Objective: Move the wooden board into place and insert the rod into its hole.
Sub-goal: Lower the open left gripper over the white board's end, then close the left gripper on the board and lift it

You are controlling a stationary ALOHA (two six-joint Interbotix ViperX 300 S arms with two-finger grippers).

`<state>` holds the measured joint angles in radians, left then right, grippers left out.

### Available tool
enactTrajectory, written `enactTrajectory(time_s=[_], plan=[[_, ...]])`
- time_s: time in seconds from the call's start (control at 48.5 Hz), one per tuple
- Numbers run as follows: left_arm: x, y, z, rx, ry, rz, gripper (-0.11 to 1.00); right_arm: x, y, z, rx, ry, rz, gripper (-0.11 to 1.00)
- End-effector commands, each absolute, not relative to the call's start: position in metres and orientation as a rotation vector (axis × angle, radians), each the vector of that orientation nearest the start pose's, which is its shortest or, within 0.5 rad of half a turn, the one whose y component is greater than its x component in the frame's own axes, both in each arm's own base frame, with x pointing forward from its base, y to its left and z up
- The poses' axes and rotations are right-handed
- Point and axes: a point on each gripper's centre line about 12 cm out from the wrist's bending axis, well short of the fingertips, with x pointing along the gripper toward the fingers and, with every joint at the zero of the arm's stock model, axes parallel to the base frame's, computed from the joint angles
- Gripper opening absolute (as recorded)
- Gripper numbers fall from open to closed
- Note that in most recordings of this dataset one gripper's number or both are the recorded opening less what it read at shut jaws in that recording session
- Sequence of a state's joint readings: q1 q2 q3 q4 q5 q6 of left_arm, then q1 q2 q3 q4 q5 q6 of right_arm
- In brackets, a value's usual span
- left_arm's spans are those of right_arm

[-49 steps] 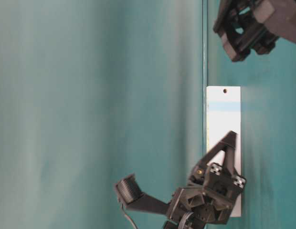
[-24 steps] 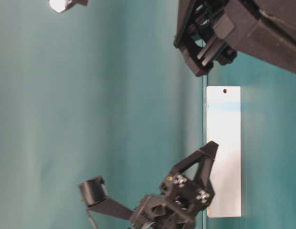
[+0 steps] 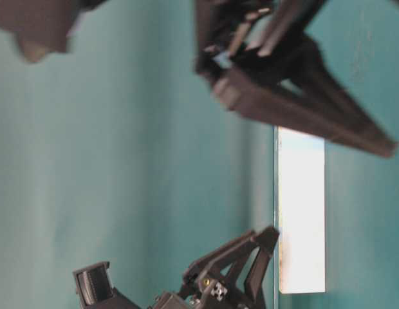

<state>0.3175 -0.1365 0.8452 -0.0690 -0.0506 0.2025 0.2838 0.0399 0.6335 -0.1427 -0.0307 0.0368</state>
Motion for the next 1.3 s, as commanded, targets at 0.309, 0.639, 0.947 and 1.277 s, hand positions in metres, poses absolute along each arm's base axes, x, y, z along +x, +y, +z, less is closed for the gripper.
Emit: enactTrajectory(time_s=[0.309,0.639,0.947,1.277], plan=[[0.308,0.151,0.175,0.18,0.705,0.323,0.91,0.391,0.113,0.225,-0.198,0.627,0.285,0.99],[0.318,0.167,0.165,0.235,0.746,0.319,0.91,0.397,0.113,0.237,-0.2,0.632,0.277,0.99],[0.328,0.18,0.141,0.221,0.806,0.314,0.91,0.4,0.114,0.247,-0.201,0.647,0.269,0.99],[0.336,0.189,0.117,0.2,0.858,0.308,0.91,0.402,0.114,0.253,-0.201,0.647,0.266,0.99]])
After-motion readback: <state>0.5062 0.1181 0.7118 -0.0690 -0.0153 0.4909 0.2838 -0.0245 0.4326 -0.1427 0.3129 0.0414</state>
